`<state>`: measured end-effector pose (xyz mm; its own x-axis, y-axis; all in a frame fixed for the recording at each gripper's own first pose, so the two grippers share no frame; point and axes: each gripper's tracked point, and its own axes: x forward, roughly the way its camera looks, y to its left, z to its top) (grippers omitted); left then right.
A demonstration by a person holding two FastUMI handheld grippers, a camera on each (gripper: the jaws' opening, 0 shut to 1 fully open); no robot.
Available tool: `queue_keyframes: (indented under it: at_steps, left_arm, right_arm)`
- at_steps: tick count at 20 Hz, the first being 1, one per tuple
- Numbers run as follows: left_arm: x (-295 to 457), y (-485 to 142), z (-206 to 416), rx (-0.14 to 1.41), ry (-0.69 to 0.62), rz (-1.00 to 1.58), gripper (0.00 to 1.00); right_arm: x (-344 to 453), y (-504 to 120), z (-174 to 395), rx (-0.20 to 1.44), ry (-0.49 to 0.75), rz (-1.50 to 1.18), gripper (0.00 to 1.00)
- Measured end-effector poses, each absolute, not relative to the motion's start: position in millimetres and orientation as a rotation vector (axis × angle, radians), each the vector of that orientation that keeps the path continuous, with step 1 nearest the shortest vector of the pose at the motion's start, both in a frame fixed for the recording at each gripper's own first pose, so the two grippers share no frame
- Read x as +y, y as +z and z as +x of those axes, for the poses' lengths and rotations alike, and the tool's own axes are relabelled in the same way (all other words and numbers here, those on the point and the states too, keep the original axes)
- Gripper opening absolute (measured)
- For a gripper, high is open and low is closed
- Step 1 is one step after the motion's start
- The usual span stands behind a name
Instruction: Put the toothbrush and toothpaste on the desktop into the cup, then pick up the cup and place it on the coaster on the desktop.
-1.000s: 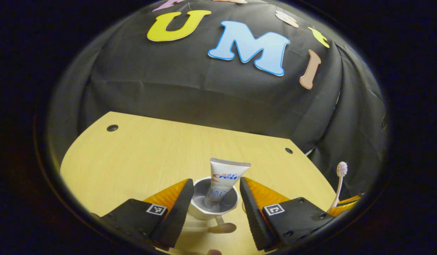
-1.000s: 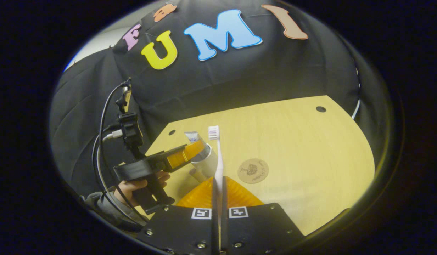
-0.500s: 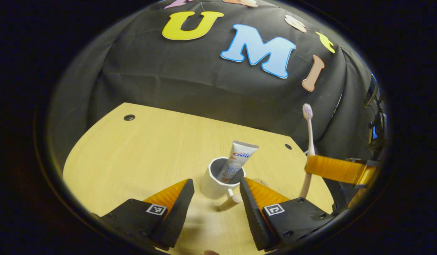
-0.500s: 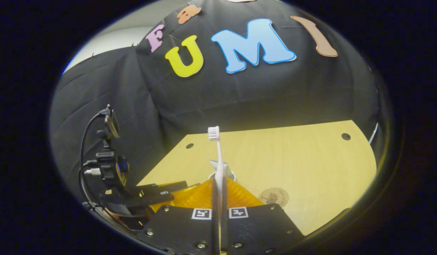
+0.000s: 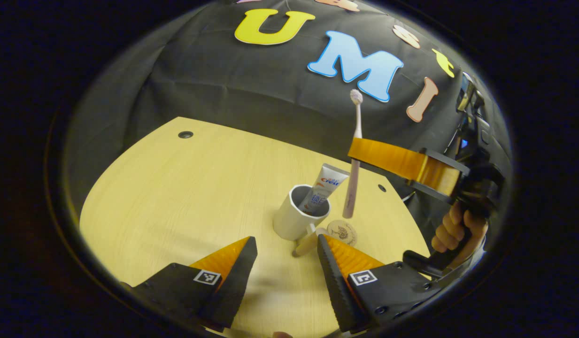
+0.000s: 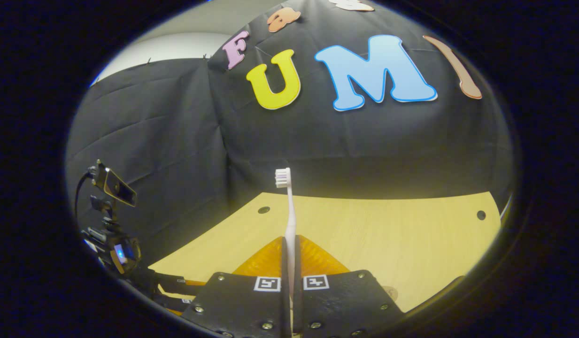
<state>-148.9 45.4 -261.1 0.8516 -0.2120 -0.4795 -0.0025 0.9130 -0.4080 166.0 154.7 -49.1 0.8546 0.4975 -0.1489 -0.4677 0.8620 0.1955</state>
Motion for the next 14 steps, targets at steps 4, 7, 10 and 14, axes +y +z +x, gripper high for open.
queue_keyframes:
  at_steps: [4, 7, 10, 14]
  left_arm:
    - [38, -271, -155, 0.578, -0.133, -0.434, 0.84]
    - [34, -277, -161, 0.597, -0.137, -0.456, 0.84]
    - [36, -280, -160, 0.611, -0.13, -0.461, 0.85]
    - [43, -285, -154, 0.621, -0.118, -0.474, 0.84]
  right_arm:
    - [167, -52, 186, 0.16, 0.515, 0.084, 0.03]
    - [175, -59, 195, 0.155, 0.509, 0.029, 0.03]
    - [175, -68, 199, 0.155, 0.49, -0.053, 0.04]
    - [172, -69, 200, 0.14, 0.469, -0.124, 0.04]
